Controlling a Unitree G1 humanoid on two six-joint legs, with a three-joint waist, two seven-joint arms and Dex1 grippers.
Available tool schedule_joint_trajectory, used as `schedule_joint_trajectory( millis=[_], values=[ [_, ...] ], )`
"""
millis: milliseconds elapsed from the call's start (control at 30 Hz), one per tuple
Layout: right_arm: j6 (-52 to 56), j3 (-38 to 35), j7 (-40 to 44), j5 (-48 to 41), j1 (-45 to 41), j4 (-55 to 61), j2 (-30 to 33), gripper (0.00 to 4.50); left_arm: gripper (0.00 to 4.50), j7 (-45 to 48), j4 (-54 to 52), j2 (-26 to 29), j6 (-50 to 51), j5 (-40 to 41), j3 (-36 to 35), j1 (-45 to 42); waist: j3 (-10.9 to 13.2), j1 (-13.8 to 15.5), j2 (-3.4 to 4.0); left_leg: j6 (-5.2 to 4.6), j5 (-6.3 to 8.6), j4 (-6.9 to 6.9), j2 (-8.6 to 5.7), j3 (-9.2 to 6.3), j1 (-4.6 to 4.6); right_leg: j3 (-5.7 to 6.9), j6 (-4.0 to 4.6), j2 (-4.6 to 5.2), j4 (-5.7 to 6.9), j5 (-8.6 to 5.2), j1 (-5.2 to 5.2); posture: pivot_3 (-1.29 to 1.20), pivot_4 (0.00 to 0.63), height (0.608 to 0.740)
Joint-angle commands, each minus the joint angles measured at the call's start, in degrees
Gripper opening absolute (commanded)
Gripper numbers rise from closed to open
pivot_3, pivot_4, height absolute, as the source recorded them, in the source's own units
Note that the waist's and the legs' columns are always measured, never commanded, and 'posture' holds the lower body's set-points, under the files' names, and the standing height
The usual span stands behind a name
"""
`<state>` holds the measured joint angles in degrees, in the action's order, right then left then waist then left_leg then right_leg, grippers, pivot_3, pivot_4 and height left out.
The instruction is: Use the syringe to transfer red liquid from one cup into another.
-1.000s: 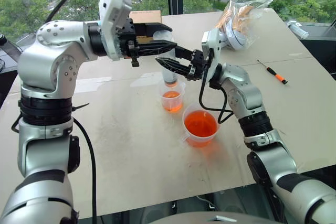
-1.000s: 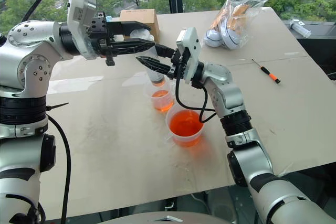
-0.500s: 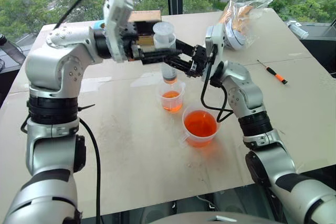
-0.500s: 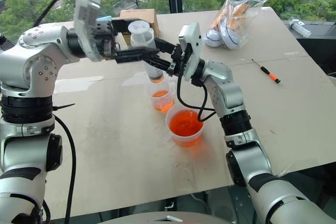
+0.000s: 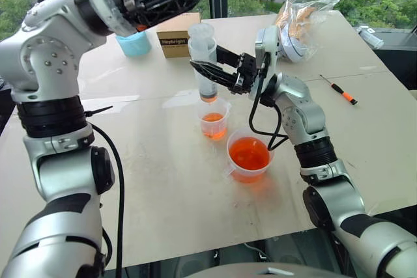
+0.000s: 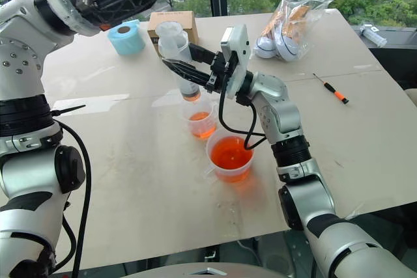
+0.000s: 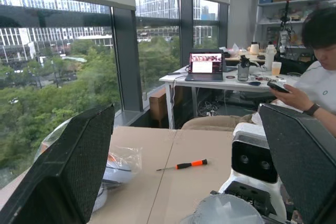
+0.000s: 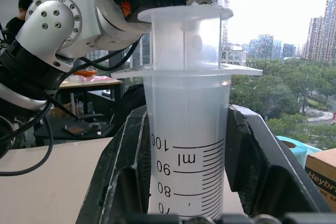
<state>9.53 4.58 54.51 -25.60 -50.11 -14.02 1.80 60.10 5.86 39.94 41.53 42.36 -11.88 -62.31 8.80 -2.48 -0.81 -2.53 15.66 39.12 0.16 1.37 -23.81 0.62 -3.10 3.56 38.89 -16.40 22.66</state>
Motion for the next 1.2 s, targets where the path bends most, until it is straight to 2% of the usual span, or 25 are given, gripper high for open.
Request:
schedule_joint_trajectory(
  millis=[33, 367, 667, 933, 1033, 1200],
  values=[
    [-1.44, -0.44, -0.11, -0.64, -1.35, 2.30, -0.56, 1.44, 4.43, 0.74, -0.48, 1.27, -2.41, -2.99, 2.04, 0.96, 0.00, -0.01, 0.00, 0.00, 0.00, 0.00, 0.00, 0.00, 0.00, 0.00, 0.00, 0.00, 0.00, 0.00, 0.00, 0.00, 0.150, 0.740],
    [-1.33, -0.68, 0.04, -0.56, -1.24, 2.41, -0.73, 1.44, 4.43, 3.78, -1.09, 3.22, -9.86, -14.97, 12.49, 6.99, 0.00, -0.03, 0.00, 0.01, 0.00, -0.03, -0.01, 0.01, 0.00, -0.01, 0.00, 0.00, -0.01, 0.00, 0.01, 0.00, 0.150, 0.740],
    [-1.51, -0.53, -0.22, -0.62, -0.97, 2.52, -1.39, 1.44, 4.43, 3.93, -0.78, 3.23, -10.21, -15.33, 12.11, 6.44, 0.00, -0.01, 0.00, 0.00, 0.00, -0.03, -0.01, 0.01, 0.00, -0.01, 0.00, 0.00, -0.01, 0.00, 0.01, 0.00, 0.150, 0.740],
    [-1.44, -0.54, -0.10, -0.86, -0.82, 2.58, -1.15, 1.44, 4.43, 3.62, -1.73, 2.55, -4.17, -7.67, 5.79, 2.90, 0.00, -0.08, 0.00, 0.00, 0.00, -0.03, 0.00, 0.01, 0.00, -0.01, 0.00, 0.00, 0.00, 0.00, 0.02, 0.00, 0.150, 0.740],
    [-1.28, -0.50, -0.16, -1.06, -0.86, 2.54, -1.13, 1.44, 4.43, -0.80, -0.35, 0.99, -5.04, -7.57, 3.25, 1.63, 0.00, 0.01, 0.00, 0.00, 0.00, -0.03, 0.00, 0.00, 0.00, 0.00, 0.00, 0.00, -0.01, 0.00, 0.01, 0.00, 0.150, 0.740],
    [0.07, -0.73, -0.58, -1.97, -0.83, 3.50, -1.27, 1.44, 4.43, -3.75, 0.96, 0.32, -2.11, -1.15, -3.89, -1.82, 0.01, -0.03, 0.00, 0.00, 0.00, -0.01, 0.00, -0.01, -0.01, 0.00, 0.00, 0.01, -0.01, 0.00, 0.01, 0.00, 0.150, 0.740]
  ],
)
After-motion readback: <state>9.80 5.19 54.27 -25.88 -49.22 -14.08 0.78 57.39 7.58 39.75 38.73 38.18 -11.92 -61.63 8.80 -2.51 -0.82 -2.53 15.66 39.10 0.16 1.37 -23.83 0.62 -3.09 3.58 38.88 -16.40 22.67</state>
